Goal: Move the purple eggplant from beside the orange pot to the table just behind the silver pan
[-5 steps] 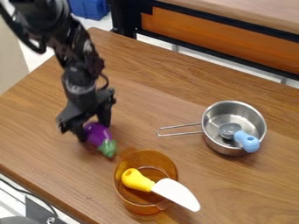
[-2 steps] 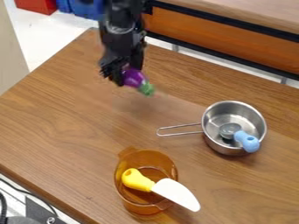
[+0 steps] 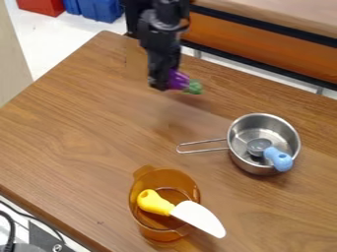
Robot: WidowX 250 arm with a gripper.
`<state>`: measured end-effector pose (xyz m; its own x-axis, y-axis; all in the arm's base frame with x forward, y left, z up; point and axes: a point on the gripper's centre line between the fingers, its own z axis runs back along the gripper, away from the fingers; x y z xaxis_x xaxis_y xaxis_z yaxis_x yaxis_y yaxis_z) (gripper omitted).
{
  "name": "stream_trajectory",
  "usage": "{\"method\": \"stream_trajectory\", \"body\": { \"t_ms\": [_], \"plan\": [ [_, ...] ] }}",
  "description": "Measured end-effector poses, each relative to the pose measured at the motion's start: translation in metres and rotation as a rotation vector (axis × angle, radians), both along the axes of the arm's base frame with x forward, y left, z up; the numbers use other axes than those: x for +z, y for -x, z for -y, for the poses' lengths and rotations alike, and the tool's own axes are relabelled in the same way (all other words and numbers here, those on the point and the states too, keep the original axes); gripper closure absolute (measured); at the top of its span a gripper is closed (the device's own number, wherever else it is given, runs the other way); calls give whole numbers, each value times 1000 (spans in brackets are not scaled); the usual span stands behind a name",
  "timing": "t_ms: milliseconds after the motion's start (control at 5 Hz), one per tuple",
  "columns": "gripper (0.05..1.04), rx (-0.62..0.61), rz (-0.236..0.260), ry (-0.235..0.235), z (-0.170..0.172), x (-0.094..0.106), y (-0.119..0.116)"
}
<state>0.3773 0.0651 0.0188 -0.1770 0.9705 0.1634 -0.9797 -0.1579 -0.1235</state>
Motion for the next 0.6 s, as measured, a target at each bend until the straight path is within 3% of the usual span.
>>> {"method": "stream_trajectory", "body": {
  "t_ms": [200,600],
  "plan": [
    [380,73,-20,2,18,-9,-12],
    [380,171,14,-2,48,-26,-29]
  ]
}}
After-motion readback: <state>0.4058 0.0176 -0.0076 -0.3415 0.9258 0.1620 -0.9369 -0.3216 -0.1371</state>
